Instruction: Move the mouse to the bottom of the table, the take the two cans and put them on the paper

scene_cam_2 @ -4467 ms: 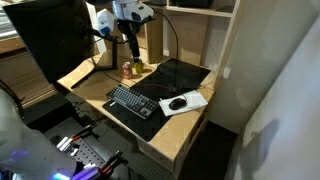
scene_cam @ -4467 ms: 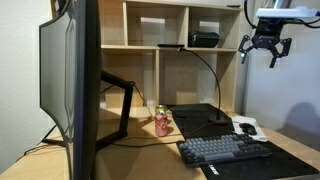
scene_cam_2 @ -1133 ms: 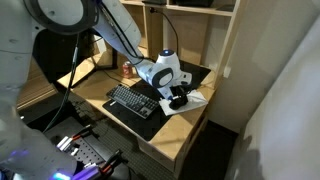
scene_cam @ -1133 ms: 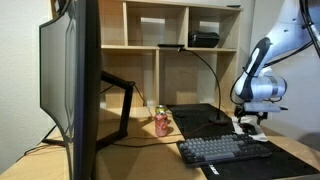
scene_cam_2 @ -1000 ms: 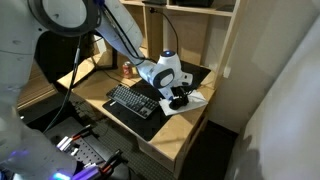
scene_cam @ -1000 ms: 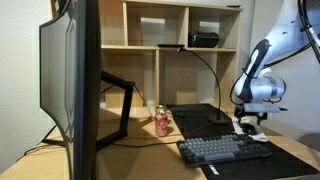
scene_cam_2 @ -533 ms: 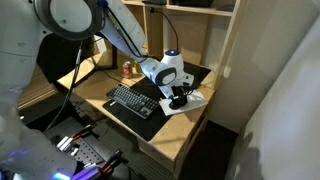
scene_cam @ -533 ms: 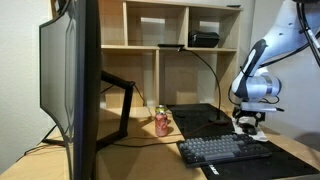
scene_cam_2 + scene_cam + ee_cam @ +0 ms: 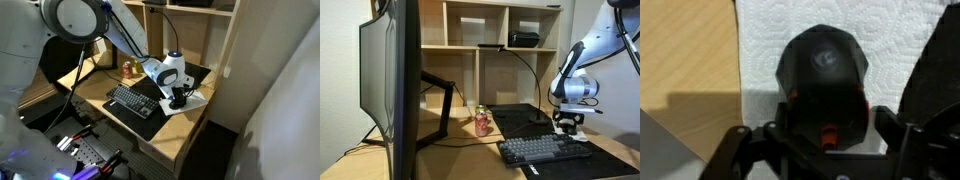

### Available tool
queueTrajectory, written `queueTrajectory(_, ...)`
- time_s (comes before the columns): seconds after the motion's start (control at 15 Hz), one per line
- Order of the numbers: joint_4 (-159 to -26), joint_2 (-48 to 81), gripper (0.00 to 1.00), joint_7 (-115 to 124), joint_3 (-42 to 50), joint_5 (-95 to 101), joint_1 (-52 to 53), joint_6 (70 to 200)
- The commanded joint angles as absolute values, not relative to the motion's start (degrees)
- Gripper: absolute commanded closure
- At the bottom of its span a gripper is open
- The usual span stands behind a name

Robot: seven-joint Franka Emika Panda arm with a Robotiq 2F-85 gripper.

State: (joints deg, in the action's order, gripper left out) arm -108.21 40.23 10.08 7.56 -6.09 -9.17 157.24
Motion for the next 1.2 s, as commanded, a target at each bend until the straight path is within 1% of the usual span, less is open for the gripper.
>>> queueTrajectory(0.0, -106.2, 41.7, 0.40, 8.5, 6.0, -7.8, -10.8, 155.8)
queueTrajectory(0.13, -105.8, 41.6, 0.53, 8.5, 5.8, -8.3, -10.9, 155.6)
queueTrajectory(0.33, -107.7, 39.3, 0.53, 7.8, 6.4, -7.7, -10.6, 156.7)
queueTrajectory(0.67, -115.5, 30.2, 0.53, -0.2, 8.4, -2.8, -11.2, 155.5)
queueTrajectory(1.13, -128.8, 20.5, 0.53, -17.0, 5.3, -3.0, -17.2, 155.5)
